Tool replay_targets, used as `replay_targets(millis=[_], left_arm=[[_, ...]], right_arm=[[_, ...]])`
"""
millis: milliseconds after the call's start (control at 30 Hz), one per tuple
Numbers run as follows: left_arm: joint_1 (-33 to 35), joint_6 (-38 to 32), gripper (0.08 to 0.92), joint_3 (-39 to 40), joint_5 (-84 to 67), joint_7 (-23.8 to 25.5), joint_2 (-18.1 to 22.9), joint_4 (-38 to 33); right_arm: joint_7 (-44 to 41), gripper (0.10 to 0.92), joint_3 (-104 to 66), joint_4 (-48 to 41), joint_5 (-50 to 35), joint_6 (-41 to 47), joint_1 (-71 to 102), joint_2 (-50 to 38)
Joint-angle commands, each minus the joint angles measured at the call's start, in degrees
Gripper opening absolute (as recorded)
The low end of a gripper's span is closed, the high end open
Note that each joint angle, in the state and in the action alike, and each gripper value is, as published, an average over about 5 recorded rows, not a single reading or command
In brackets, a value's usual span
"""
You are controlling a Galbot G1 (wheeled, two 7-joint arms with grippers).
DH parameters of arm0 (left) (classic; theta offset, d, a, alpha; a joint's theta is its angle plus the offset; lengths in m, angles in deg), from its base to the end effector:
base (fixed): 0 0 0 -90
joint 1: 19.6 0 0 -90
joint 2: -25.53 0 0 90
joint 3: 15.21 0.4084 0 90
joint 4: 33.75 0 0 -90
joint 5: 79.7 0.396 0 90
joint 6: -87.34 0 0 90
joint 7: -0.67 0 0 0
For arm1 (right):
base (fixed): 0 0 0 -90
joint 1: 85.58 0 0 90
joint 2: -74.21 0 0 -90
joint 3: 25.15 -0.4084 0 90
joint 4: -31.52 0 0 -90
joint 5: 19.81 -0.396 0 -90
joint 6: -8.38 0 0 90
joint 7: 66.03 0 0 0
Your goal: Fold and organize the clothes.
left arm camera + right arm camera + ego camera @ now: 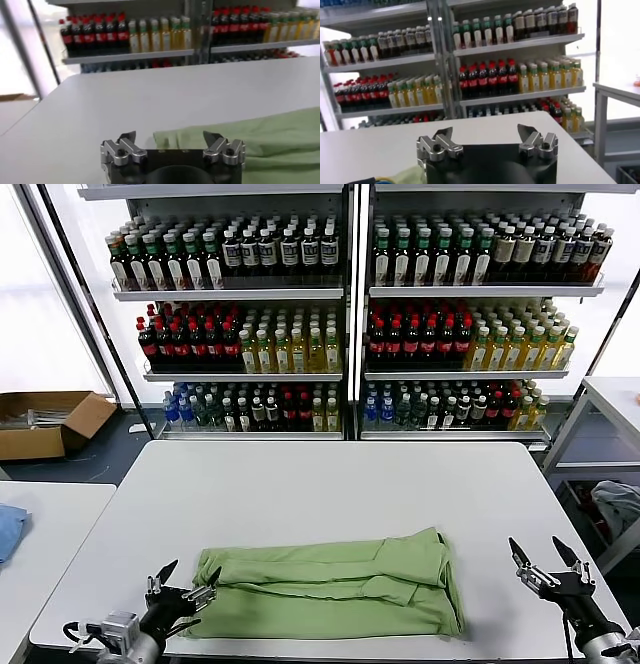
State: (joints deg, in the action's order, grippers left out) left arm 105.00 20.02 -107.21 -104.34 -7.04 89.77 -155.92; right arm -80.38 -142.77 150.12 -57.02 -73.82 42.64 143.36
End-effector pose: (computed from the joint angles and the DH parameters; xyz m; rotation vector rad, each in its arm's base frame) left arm 0.1776 0.0964 -0.3325 -0.1057 -2.6678 -0.0528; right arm 0.1510 -0.2285 -0.3062 0.0661 -3.0072 -0.1776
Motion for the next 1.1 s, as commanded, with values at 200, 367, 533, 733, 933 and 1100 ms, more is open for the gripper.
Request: replay_targets(millis=[200, 367, 533, 733, 933, 1100], left_arm=[[-0.9, 0.3, 0.823, 6.4, 0.3, -11.7, 7.4, 4.1], [-0.6, 0.0, 0.817, 6.6, 0.2, -11.9, 7.7, 4.4], [0.4, -0.6, 0.705, 7.4, 0.4, -11.6, 8.5, 3.9], [0.7, -1.3, 0.532, 7.3, 0.7, -10.7, 8.5, 3.2], [-1.1, -1.0, 0.359, -2.3, -0.4, -3.2, 3.2, 2.6], [-3.1, -0.3, 0.211, -18.8, -8.3, 1.7, -5.8, 5.3]], right_arm=[[0.7, 0.823, -1.8, 0.5, -3.6, -2.0, 1.3, 0.9], [0.7, 0.823, -1.7, 1.2, -3.8, -1.9, 1.5, 1.3], [0.8, 0.823, -1.8, 1.5, -3.9, -1.8, 1.4, 1.0], [0.8, 0.823, -1.4, 1.9, -3.8, -1.6, 1.2, 1.1], [0.8, 0.823, -1.4, 2.0, -4.0, -1.4, 1.2, 1.1], [1.0, 0.823, -0.9, 2.2, -4.3, -1.4, 0.7, 1.0]])
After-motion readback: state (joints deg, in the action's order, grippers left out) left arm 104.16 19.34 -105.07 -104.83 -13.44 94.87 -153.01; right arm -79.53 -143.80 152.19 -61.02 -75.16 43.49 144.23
